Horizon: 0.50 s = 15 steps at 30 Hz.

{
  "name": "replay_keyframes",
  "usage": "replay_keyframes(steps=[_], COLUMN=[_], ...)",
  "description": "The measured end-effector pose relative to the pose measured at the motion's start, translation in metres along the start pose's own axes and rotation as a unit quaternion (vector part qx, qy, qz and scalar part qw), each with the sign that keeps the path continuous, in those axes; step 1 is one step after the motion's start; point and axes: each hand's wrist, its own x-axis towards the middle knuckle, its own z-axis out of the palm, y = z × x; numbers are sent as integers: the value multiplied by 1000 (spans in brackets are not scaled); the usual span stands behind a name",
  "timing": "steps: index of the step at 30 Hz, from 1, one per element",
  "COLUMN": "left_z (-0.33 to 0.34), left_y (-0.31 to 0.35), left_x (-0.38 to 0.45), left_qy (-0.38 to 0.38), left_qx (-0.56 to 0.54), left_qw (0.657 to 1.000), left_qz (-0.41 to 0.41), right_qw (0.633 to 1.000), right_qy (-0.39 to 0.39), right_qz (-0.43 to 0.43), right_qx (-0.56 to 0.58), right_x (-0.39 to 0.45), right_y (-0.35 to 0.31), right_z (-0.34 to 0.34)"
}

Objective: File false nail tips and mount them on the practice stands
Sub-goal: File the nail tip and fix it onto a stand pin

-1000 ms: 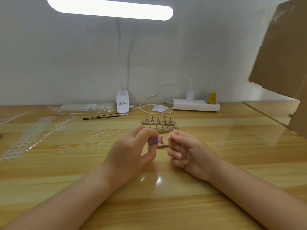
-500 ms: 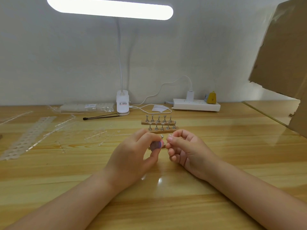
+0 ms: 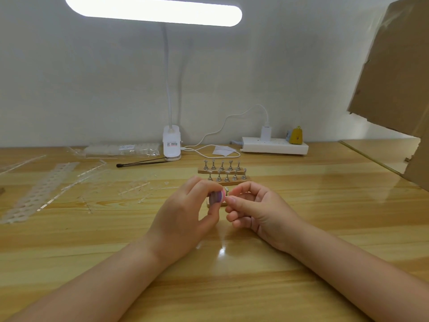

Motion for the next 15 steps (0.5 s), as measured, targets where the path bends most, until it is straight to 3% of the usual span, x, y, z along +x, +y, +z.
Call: replay_keyframes(steps=[15], left_z=[0], left_y=[3], left_x=[0], left_qy=[3], left_qx=[0], left_qw=[1000], left_qz=[-4], right_qw=[997], right_qy=[48], right_qz=[-52], right_qx=[-22], right_x=[0], right_y=[1], right_z=[-2])
